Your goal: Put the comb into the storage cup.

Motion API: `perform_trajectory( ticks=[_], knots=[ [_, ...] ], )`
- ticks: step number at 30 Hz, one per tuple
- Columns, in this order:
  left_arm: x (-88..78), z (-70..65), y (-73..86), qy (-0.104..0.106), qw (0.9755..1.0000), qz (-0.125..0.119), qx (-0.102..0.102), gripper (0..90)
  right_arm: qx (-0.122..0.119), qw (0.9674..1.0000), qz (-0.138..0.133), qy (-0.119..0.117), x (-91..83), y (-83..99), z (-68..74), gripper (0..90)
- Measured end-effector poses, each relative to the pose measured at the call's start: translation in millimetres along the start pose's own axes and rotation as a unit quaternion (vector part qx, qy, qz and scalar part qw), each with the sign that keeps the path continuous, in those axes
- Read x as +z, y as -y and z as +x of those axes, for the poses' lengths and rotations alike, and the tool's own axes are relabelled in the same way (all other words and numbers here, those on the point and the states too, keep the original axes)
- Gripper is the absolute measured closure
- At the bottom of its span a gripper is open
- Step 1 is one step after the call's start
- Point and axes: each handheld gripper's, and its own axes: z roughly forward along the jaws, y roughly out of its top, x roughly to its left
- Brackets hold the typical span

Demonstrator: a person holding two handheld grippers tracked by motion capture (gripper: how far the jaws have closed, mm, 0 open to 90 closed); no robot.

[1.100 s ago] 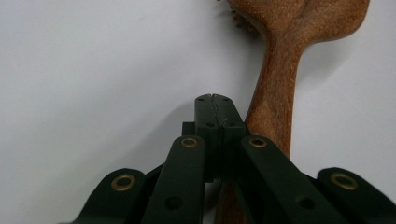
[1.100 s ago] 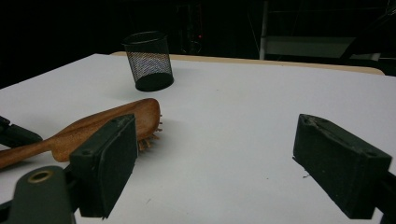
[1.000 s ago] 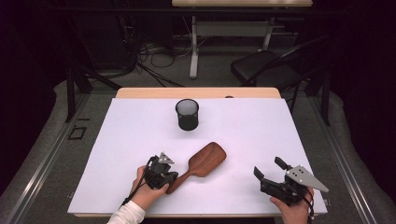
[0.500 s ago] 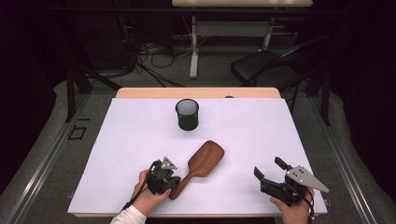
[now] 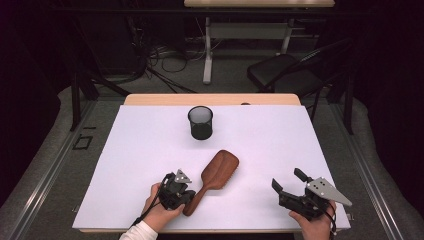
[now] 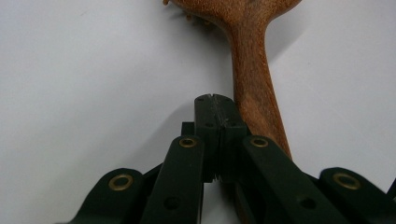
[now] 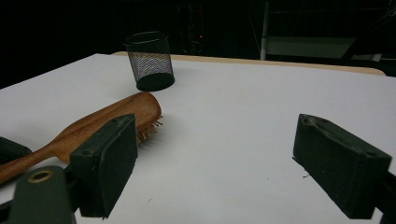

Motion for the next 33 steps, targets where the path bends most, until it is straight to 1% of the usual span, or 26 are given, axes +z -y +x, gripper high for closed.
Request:
perform_trajectory(
  ticks=[2, 6, 7, 10, 11, 16, 17, 19, 23, 29, 30, 33],
  knots=[
    [-1.2, 1.0, -0.2, -0.002, 1.0, -0.001, 0.0, 87.4, -0.001, 1.0, 0.0, 0.0, 0.0, 0.0, 0.0, 13.5],
    [-6.5, 4.9, -0.6, -0.006, 0.9999, -0.012, -0.005, 84.8, 0.0, 1.0, 0.0, 0.0, 0.1, 0.1, -0.1, 13.7],
    [-7.7, 5.6, -0.6, -0.007, 0.9998, -0.016, -0.01, 84.1, 0.001, 1.0, 0.0, 0.0, 0.0, 0.1, 0.0, 13.8],
    [-12.1, 8.1, -0.6, -0.01, 0.9996, -0.025, -0.013, 82.2, -0.001, 1.0, 0.0, 0.0, 0.1, 0.1, 0.0, 13.8],
    [-13.6, 8.7, -0.6, -0.009, 0.9995, -0.026, -0.016, 81.7, 0.0, 1.0, 0.0, 0.0, 0.2, 0.1, 0.1, 13.9],
    [-18.1, 11.4, -0.7, -0.009, 0.9992, -0.035, -0.019, 77.1, 0.0, 1.0, 0.001, 0.0, 0.3, 0.1, 0.1, 13.9],
    [-18.8, 11.7, -1.0, -0.005, 0.9992, -0.035, -0.021, 75.9, 0.0, 1.0, 0.001, 0.0, 0.3, 0.2, -0.1, 13.9],
    [-19.4, 11.8, -1.3, -0.004, 0.999, -0.038, -0.021, 72.8, 0.0, 1.0, 0.001, 0.0, 0.3, 0.2, -0.1, 13.9],
    [-19.2, 11.1, -1.7, -0.006, 0.9988, -0.043, -0.02, 66.4, 0.001, 1.0, 0.002, 0.0, 0.4, 0.2, -0.3, 13.9],
    [-19.4, 11.4, -1.9, -0.003, 0.9982, -0.052, -0.029, 57.7, 0.001, 1.0, 0.002, 0.0, 0.5, 0.3, -0.5, 13.9],
    [-20.1, 11.9, -2.2, 0.0, 0.9983, -0.05, -0.029, 56.3, -0.001, 1.0, 0.002, 0.0, 0.6, 0.3, -0.8, 14.0],
    [-19.5, 11.9, -2.2, 0.004, 0.9977, -0.059, -0.033, 50.9, 0.0, 1.0, 0.001, -0.001, 0.8, 0.4, -0.6, 14.0]
  ],
)
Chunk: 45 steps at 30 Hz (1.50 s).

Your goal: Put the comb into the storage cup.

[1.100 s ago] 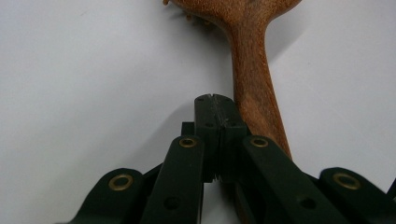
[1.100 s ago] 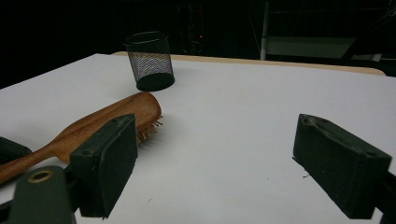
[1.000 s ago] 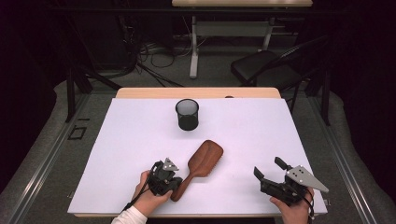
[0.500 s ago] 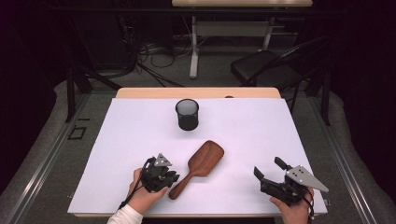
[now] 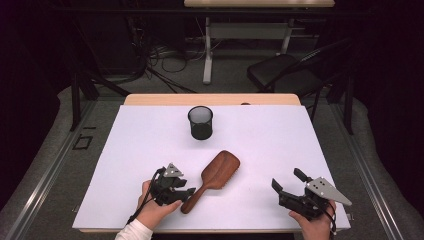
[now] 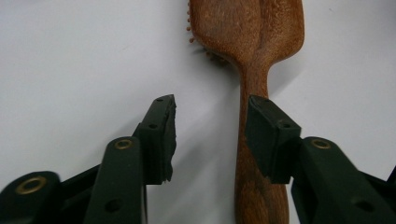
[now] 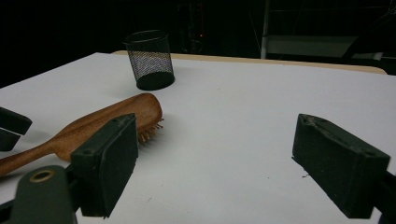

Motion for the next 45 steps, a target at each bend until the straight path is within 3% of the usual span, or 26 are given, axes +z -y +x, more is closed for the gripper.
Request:
perform_trajectory(
  ticks=[8, 12, 21, 25, 31, 34, 38, 42, 45],
  knots=[
    [0.1, 0.3, -0.7, 0.0, 1.0, -0.01, 0.001, 38.6, 0.002, 1.0, 0.002, -0.001, 0.3, 0.2, 0.0, 14.0],
    [-0.3, 0.8, -1.1, 0.003, 0.9999, -0.015, -0.002, 37.4, 0.0, 1.0, 0.002, -0.001, 0.2, 0.2, -0.1, 14.0],
    [-1.0, 1.1, -3.3, 0.023, 0.9989, -0.038, 0.014, 37.5, 0.0, 1.0, 0.003, -0.002, 0.7, 0.4, 0.0, 14.1],
    [-1.9, 0.0, -3.9, 0.02, 0.9988, -0.04, 0.021, 36.4, 0.0, 1.0, 0.003, -0.001, 0.7, 0.4, -0.1, 14.0],
    [-1.8, -2.3, -4.8, 0.027, 0.9988, -0.036, 0.017, 33.6, 0.001, 1.0, 0.004, -0.002, 0.9, 0.5, 0.2, 14.1],
    [-1.2, -3.4, -6.6, 0.024, 0.9987, -0.039, 0.024, 29.6, 0.003, 1.0, 0.004, -0.002, 1.4, 0.7, 0.6, 14.1],
    [0.8, -4.4, -10.2, 0.028, 0.9986, -0.043, 0.013, 21.9, 0.004, 1.0, 0.003, -0.002, 1.7, 0.8, 0.8, 14.1],
    [3.4, -4.6, -13.0, 0.017, 0.999, -0.04, -0.001, 12.4, 0.003, 1.0, 0.003, -0.002, 1.5, 0.8, 0.9, 14.1],
    [5.1, -5.6, -15.8, 0.014, 0.9993, -0.034, -0.003, 1.5, 0.005, 1.0, 0.004, -0.001, 1.7, 0.9, 0.6, 14.1]
  ],
)
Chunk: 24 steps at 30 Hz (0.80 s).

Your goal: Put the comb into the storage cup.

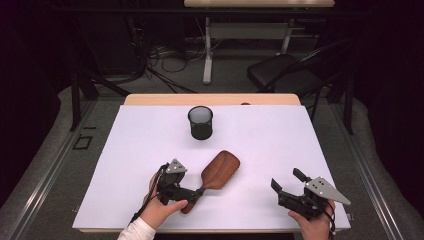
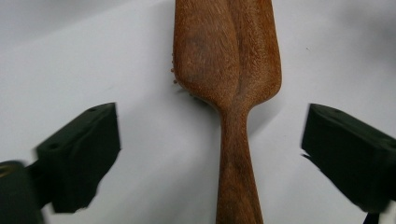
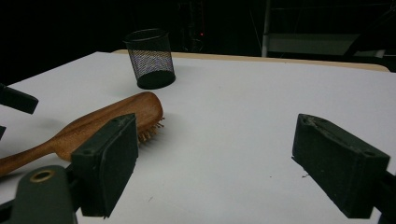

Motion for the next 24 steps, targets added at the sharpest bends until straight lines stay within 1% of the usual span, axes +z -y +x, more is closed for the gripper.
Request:
perform_trajectory(
  ticks=[2, 4, 5, 6, 7, 9, 12, 13, 16, 19, 24],
  knots=[
    [-0.6, -0.7, -2.0, -0.002, 1.0, -0.001, 0.006, 0.3, 0.0, 1.0, 0.0, -0.001, -0.1, 0.0, -0.4, 14.1],
    [-0.9, -2.1, -3.7, -0.003, 1.0, -0.002, 0.006, 0.3, 0.0, 1.0, 0.0, -0.001, -0.2, 0.0, -0.6, 14.1],
    [-1.0, -2.5, -4.6, -0.005, 0.9999, 0.0, 0.009, 0.3, 0.001, 1.0, -0.001, -0.001, -0.1, 0.0, -0.8, 14.1],
    [-1.2, -2.8, -5.8, -0.006, 0.9999, 0.006, 0.015, 0.3, 0.001, 1.0, -0.001, -0.001, -0.1, 0.0, -0.8, 14.1],
    [-0.8, -4.0, -6.4, -0.007, 0.9998, 0.007, 0.017, 0.3, 0.001, 1.0, 0.0, -0.001, -0.1, 0.0, -0.9, 14.1],
    [-1.3, -5.8, -8.4, 0.0, 0.9995, 0.017, 0.027, 0.3, 0.002, 1.0, 0.0, -0.001, -0.1, 0.0, -0.9, 14.1],
    [-1.0, -10.8, -11.1, -0.006, 0.9981, 0.035, 0.051, 0.3, 0.002, 1.0, 0.0, -0.001, -0.2, 0.1, -0.9, 14.1],
    [-0.7, -12.2, -11.9, -0.005, 0.9977, 0.04, 0.055, 0.3, 0.001, 1.0, 0.0, 0.0, -0.1, 0.1, -1.0, 14.1],
    [0.1, -14.4, -14.4, -0.005, 0.9969, 0.049, 0.062, 0.3, 0.001, 1.0, 0.001, -0.001, -0.2, 0.1, -1.1, 14.1],
    [1.0, -15.4, -16.9, -0.001, 0.9959, 0.062, 0.065, 0.3, 0.001, 1.0, 0.001, -0.001, -0.2, 0.1, -1.0, 14.1],
    [2.2, -19.4, -20.1, 0.001, 0.9945, 0.077, 0.072, 0.3, 0.002, 1.0, 0.0, -0.001, 0.1, 0.4, -1.1, 14.0]
  ],
)
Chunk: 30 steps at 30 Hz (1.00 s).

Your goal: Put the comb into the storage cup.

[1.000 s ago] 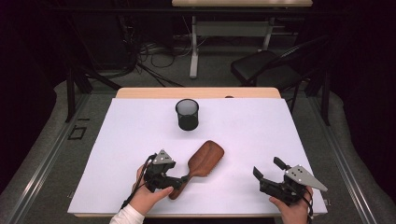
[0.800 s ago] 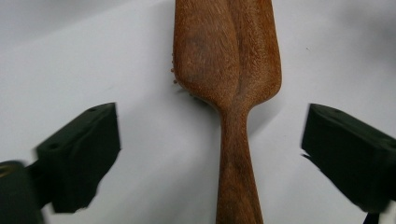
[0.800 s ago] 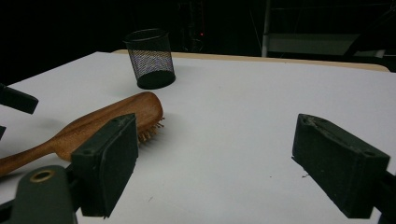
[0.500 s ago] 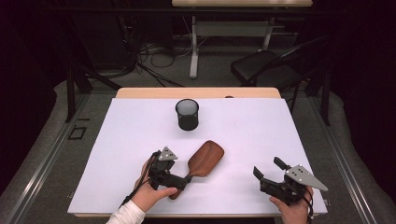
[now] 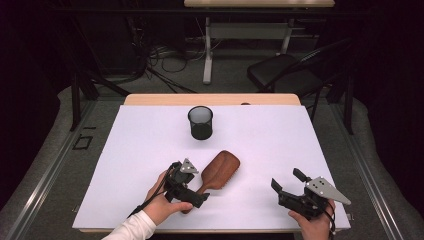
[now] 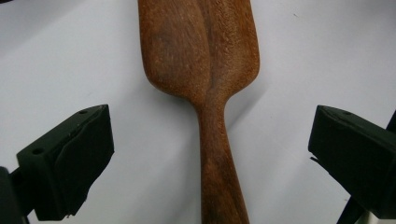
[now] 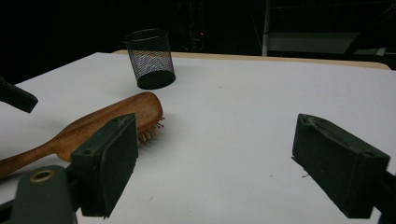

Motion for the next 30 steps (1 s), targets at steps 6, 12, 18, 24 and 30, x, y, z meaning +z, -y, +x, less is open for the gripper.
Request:
perform_trajectory(
  ticks=[6, 12, 18, 24, 30],
  knots=[
    [1.0, -3.4, -6.3, 0.006, 0.9998, 0.018, 0.005, 0.3, -0.001, 1.0, 0.0, 0.0, 0.2, 0.1, 0.2, 14.1],
    [2.2, -3.9, -11.0, 0.008, 0.9996, 0.027, -0.002, 0.3, -0.001, 1.0, 0.001, 0.0, 0.0, 0.1, -0.3, 14.1],
    [2.9, -1.7, -12.7, 0.015, 0.9992, 0.033, -0.016, 0.3, 0.001, 1.0, 0.001, -0.001, 0.2, 0.3, -0.3, 14.1],
    [4.4, 0.2, -14.4, 0.027, 0.9983, 0.037, -0.034, 0.3, 0.002, 1.0, 0.001, -0.001, 0.3, 0.3, 0.1, 14.1],
    [8.9, 1.9, -14.5, 0.027, 0.9975, 0.052, -0.041, 0.3, 0.001, 1.0, 0.001, -0.001, 0.4, 0.3, -0.4, 14.1]
  ],
)
